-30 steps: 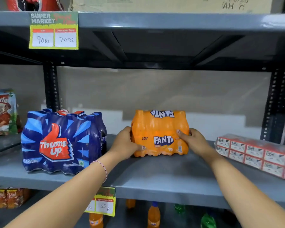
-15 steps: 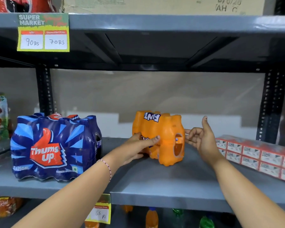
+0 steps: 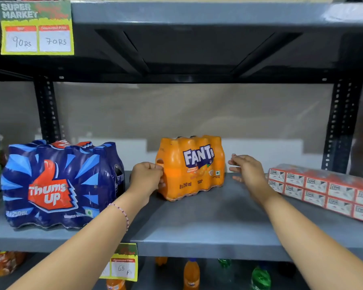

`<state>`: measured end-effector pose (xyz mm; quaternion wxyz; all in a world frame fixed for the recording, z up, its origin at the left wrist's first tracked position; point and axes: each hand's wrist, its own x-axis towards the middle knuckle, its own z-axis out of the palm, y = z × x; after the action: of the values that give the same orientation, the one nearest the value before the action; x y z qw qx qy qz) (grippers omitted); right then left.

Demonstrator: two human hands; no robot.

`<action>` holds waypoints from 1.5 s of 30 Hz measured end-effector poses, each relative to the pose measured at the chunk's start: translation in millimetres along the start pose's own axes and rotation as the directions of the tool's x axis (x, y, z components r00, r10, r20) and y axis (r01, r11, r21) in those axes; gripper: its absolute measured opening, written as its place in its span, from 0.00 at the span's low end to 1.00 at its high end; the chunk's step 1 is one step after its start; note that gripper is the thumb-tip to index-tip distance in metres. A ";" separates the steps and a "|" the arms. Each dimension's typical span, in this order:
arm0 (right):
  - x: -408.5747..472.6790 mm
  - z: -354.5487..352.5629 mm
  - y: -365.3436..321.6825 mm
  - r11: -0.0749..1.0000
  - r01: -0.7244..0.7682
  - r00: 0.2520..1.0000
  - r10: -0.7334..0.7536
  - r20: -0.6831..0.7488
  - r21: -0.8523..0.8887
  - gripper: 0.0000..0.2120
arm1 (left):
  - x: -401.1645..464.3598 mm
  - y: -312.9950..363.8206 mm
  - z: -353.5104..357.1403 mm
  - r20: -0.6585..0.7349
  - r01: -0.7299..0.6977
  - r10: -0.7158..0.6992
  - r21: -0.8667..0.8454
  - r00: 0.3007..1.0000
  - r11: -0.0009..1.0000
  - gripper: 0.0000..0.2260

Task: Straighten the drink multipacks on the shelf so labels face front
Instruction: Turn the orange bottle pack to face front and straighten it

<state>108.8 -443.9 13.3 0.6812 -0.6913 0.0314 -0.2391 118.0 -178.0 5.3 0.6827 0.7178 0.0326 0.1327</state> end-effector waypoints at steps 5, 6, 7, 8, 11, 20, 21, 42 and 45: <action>-12.3 9.1 -1.8 0.994 -0.056 0.982 0.071 0.174 -0.093 0.08 | 16.9 0.4 10.1 0.065 0.077 -0.070 -0.108 0.995 0.991 0.25; -13.9 10.9 -2.7 0.994 -0.067 0.974 0.083 0.211 -0.082 0.09 | 14.6 2.0 12.3 0.114 0.093 -0.082 -0.089 0.990 0.992 0.34; -13.3 12.1 -1.8 0.994 -0.064 0.969 0.083 0.231 -0.088 0.10 | 11.3 3.5 15.3 0.150 0.099 -0.091 -0.047 0.985 0.994 0.40; -13.5 14.5 -1.4 0.993 -0.057 0.965 0.081 0.248 -0.103 0.11 | 7.4 5.6 17.7 0.173 0.087 -0.087 0.009 0.981 0.996 0.42; -13.9 16.3 0.1 0.964 -0.011 0.967 0.078 0.244 -0.264 0.24 | 3.1 11.6 22.0 0.162 0.024 -0.051 0.169 0.985 0.985 0.31; -49.5 -15.3 -8.0 0.929 0.051 0.963 0.051 0.263 -0.366 0.19 | -32.3 13.1 -8.8 0.237 -0.060 -0.018 0.318 0.971 0.946 0.28; -57.8 -18.3 -8.1 0.936 0.041 0.968 0.049 0.245 -0.350 0.20 | -38.9 13.4 -13.3 0.235 -0.060 -0.021 0.329 0.972 0.942 0.28; -104.8 -117.6 -38.4 0.785 0.276 0.939 -0.344 -0.019 -0.555 0.17 | -106.2 -9.4 -47.1 0.152 -0.146 0.131 0.088 0.980 0.985 0.39; -47.4 -189.6 -50.8 0.561 0.001 0.852 -0.434 -0.292 -0.828 0.27 | -101.4 -24.6 -42.2 0.106 -0.140 0.139 -0.002 0.985 0.990 0.35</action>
<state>-18.3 -598.5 40.2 0.2294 -0.8415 0.2094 -0.4420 13.8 -158.4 -32.4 0.6704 0.7264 -0.0536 0.1419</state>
